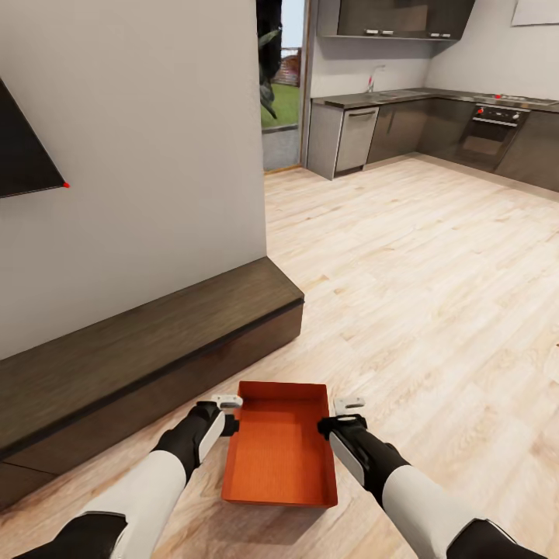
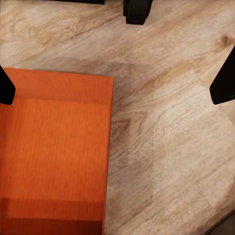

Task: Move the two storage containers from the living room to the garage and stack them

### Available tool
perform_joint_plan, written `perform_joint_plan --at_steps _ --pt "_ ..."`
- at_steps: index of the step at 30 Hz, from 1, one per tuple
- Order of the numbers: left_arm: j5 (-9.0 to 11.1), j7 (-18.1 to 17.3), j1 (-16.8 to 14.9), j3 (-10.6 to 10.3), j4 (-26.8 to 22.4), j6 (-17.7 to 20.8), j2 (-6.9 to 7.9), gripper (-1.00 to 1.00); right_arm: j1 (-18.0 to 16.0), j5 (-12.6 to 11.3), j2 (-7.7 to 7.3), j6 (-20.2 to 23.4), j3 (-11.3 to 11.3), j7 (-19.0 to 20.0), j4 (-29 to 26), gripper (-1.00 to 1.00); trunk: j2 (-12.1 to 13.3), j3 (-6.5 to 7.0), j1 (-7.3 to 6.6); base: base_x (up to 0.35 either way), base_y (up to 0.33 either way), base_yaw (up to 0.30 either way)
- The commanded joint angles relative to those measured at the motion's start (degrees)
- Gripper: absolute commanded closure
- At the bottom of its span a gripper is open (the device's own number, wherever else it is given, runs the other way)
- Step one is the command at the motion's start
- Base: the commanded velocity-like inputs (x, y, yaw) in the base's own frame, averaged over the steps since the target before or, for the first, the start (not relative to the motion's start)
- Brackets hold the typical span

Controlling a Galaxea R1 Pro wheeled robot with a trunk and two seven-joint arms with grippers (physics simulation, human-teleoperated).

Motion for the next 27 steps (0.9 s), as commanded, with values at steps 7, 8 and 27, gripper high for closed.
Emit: perform_joint_plan --at_steps 7,8,27 --pt "0.5 0.8 0.0 0.2 -0.1 0.1 0.02 -1.00 -0.1 -6.8 -0.06 -3.2 0.0 -0.2 0.9 -1.00 0.0 -0.04 0.00 0.000 0.000 0.000" --pt "0.5 0.8 0.0 0.2 -0.1 0.1 0.02 -1.00 -0.1 -7.1 -0.04 -3.3 0.0 -0.1 0.9 -1.00 0.0 -0.04 0.00 0.000 0.000 0.000" --pt "0.3 0.9 0.0 0.2 -0.2 0.2 -0.03 -1.00 -0.1 -7.1 -0.42 -3.3 0.3 -0.3 0.9 -1.00 -3.2 -1.48 1.76 0.000 0.000 0.000"
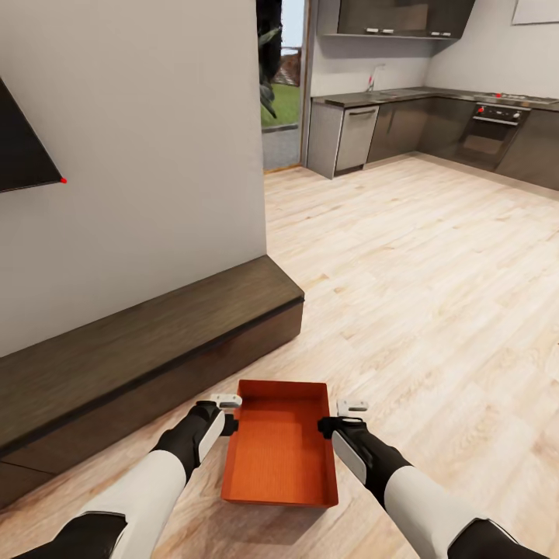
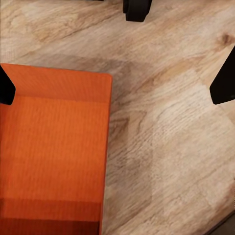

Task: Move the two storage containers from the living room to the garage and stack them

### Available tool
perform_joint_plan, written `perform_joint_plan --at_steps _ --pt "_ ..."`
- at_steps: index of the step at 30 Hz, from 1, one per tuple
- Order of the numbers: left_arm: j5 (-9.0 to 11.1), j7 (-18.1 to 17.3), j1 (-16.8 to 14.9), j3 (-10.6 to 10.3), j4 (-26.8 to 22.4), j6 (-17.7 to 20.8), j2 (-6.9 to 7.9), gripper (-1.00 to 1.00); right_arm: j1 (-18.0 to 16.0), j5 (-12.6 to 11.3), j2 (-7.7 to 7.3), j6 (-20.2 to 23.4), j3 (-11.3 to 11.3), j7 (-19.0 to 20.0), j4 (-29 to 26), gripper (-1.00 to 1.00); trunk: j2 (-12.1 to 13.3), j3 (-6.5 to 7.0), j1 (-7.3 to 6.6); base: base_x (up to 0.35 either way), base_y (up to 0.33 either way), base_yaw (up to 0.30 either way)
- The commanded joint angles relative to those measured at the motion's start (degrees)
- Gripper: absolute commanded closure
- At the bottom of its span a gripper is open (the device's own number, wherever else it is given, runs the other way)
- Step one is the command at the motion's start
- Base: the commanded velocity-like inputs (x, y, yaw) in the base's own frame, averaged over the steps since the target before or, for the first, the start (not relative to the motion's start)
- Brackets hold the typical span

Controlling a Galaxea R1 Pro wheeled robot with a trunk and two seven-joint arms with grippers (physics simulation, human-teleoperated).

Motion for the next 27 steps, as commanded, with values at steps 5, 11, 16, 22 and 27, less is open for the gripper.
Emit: perform_joint_plan --at_steps 5,11,16,22,27 --pt "0.2 0.4 0.0 0.0 -0.1 0.2 -0.05 -1.00 0.0 -0.4 -0.01 0.1 0.5 -0.8 -0.1 -1.00 0.0 -0.05 0.00 0.000 0.000 0.000" --pt "0.4 0.3 0.0 0.0 -0.1 0.3 -0.06 -1.00 0.0 -0.4 0.02 0.4 0.5 -0.8 -0.1 -1.00 0.0 -0.05 0.00 0.000 0.000 0.000" --pt "0.4 0.3 0.0 0.0 -0.1 0.2 0.02 -1.00 0.0 -0.4 0.06 0.1 0.5 -0.8 -0.1 -1.00 0.0 -0.05 0.00 0.000 0.000 0.000" --pt "0.5 0.0 0.0 0.0 -0.1 0.3 0.00 -1.00 0.0 -0.3 0.21 0.0 0.5 -0.9 -0.1 -1.00 -2.0 -0.95 1.10 0.000 0.000 0.000" --pt "0.6 -0.2 0.0 0.0 -0.1 0.3 0.02 -1.00 0.0 -0.3 0.13 -0.1 0.5 -0.7 -0.1 -1.00 -4.0 -1.84 2.20 0.000 0.000 0.000"
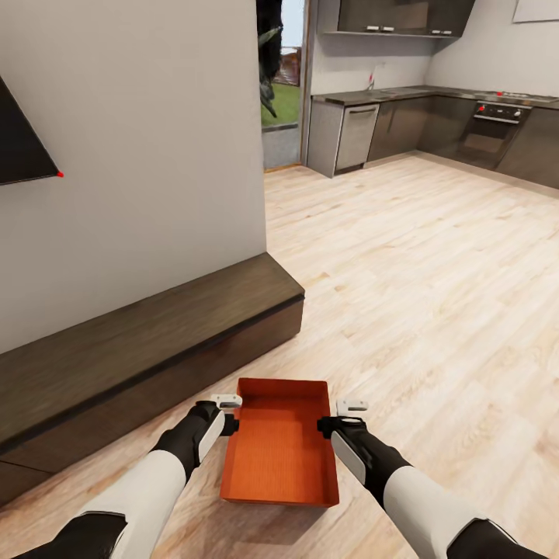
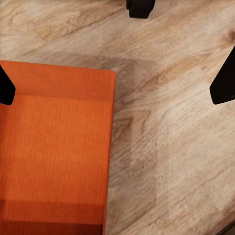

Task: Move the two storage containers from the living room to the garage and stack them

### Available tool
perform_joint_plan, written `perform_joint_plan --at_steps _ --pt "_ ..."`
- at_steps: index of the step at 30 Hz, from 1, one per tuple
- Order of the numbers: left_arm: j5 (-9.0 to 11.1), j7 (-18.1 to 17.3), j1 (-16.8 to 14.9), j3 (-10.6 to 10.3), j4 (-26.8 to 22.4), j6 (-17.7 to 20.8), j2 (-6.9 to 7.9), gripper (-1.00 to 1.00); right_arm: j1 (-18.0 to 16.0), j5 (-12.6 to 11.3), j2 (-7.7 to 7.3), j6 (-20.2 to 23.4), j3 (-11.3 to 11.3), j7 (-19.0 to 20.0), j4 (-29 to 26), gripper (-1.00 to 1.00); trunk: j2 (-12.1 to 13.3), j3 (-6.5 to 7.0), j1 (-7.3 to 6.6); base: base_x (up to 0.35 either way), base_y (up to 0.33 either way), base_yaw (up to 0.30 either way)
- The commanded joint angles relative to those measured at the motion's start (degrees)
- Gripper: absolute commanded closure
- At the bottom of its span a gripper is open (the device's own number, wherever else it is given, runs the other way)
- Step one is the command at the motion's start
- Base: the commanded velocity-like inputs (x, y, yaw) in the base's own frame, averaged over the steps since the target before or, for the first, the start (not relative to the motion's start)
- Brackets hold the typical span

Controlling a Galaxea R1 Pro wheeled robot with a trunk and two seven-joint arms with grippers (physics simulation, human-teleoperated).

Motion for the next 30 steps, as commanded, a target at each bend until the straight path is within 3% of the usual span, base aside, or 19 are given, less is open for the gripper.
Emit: perform_joint_plan --at_steps 1,30 --pt "0.3 0.2 0.0 0.0 -0.1 0.3 -0.01 -1.00 0.0 -0.4 -0.08 0.3 0.5 -0.5 -0.1 -1.00 -0.4 -0.23 0.22 0.000 0.000 0.000" --pt "-0.1 0.8 0.0 -0.2 -1.8 0.3 -0.09 -1.00 0.0 -0.4 0.01 0.3 0.7 -0.7 0.9 -1.00 -12.1 -5.43 6.59 0.000 0.000 0.000"
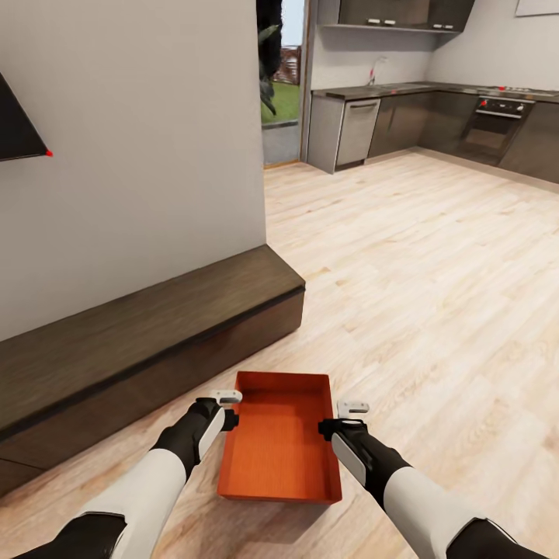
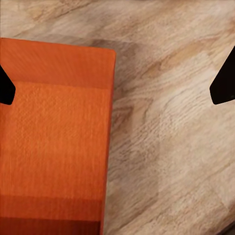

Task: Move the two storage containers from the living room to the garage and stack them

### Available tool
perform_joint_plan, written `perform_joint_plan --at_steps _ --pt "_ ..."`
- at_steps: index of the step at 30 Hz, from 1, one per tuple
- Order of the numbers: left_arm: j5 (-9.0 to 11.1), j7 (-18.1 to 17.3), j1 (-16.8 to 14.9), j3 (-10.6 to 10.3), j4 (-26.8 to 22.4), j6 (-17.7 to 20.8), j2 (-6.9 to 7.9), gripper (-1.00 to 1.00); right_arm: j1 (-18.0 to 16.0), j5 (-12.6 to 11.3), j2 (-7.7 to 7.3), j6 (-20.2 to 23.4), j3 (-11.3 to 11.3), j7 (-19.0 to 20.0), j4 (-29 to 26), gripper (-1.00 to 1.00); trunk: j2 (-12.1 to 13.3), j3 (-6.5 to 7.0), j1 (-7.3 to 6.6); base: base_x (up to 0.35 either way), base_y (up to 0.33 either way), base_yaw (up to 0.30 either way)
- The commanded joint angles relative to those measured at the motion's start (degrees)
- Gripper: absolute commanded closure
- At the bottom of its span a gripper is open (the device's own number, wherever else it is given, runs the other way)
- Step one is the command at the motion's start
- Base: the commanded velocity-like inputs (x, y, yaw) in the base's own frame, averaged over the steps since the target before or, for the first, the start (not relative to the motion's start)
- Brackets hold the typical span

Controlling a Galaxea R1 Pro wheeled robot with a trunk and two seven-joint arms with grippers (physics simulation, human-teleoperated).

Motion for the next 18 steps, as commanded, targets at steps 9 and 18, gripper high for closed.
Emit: perform_joint_plan --at_steps 9,18 --pt "0.1 0.4 0.0 0.0 -0.1 0.3 -0.06 -1.00 0.0 -0.1 -0.07 0.3 0.5 -0.5 -0.1 -1.00 -2.8 -1.30 1.54 0.000 0.000 0.000" --pt "0.1 0.5 0.0 0.0 0.0 0.3 -0.02 -1.00 0.0 -0.1 -0.21 0.6 0.5 -0.4 -0.1 -1.00 -5.7 -2.56 3.08 0.000 0.000 0.000"
